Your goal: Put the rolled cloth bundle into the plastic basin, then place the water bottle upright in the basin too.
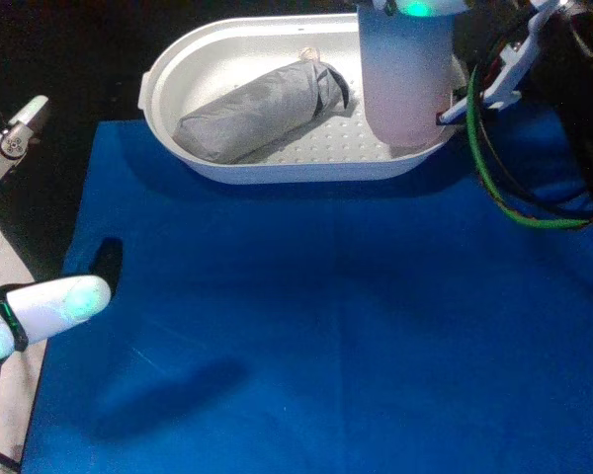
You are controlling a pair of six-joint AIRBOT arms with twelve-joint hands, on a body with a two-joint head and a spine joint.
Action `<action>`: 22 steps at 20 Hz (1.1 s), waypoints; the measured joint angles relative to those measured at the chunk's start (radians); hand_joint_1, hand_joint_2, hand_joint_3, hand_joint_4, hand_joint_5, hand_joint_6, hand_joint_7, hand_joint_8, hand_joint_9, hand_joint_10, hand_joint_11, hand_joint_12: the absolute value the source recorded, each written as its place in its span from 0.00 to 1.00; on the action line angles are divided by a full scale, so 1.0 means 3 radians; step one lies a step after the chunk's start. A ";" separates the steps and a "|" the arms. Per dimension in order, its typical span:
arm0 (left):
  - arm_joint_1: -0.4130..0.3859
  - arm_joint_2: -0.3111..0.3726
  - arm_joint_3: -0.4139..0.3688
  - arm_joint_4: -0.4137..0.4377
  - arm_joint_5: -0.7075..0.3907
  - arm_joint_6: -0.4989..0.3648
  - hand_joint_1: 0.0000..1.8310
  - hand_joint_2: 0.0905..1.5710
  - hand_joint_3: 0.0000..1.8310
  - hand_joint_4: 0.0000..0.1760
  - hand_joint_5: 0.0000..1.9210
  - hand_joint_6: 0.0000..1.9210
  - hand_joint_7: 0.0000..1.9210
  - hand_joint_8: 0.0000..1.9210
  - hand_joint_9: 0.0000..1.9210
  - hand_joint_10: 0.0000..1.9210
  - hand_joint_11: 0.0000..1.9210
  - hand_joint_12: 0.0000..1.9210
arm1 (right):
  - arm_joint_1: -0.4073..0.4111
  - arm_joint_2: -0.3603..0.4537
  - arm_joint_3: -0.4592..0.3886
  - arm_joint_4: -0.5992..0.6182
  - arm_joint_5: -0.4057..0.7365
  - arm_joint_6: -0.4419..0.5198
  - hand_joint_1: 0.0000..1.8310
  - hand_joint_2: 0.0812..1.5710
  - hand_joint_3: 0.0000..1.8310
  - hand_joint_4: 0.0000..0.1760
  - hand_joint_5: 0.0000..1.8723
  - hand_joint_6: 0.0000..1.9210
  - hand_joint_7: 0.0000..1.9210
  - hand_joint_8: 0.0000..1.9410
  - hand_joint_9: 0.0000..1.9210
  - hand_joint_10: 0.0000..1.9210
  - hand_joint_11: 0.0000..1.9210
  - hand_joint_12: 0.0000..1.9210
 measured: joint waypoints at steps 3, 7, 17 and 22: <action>0.0000 -0.0020 0.0008 0.0001 -0.0023 -0.0009 0.30 0.51 0.00 1.00 0.02 0.00 0.00 0.00 0.00 0.00 0.01 0.00 | -0.0062 -0.0019 0.0001 0.0005 0.0031 0.0022 0.73 0.75 0.00 0.00 0.34 0.85 0.42 0.70 0.45 0.89 0.48 0.95; 0.0000 -0.0023 0.0008 0.0015 -0.0022 -0.0019 0.31 0.51 0.00 1.00 0.02 0.00 0.00 0.00 0.00 0.00 0.01 0.01 | -0.0106 -0.0020 0.0004 0.0032 0.0109 0.0032 0.66 0.74 0.01 0.00 0.37 0.74 0.46 0.69 0.53 0.83 0.56 0.95; 0.0000 -0.0024 0.0008 0.0017 -0.0024 -0.0024 0.33 0.52 0.00 1.00 0.01 0.00 0.00 0.00 0.00 0.00 0.01 0.01 | -0.0173 -0.0032 -0.0004 0.0017 0.0053 0.0006 0.41 0.65 0.00 0.30 0.25 0.00 0.28 0.00 0.30 0.00 0.15 0.46; 0.0000 -0.0043 0.0006 0.0014 -0.0025 -0.0029 0.32 0.52 0.00 1.00 0.01 0.00 0.00 0.00 0.00 0.00 0.02 0.01 | -0.0177 -0.0015 -0.0060 0.0014 0.0066 0.0011 0.36 0.63 0.00 0.42 0.18 0.00 0.21 0.00 0.21 0.00 0.08 0.30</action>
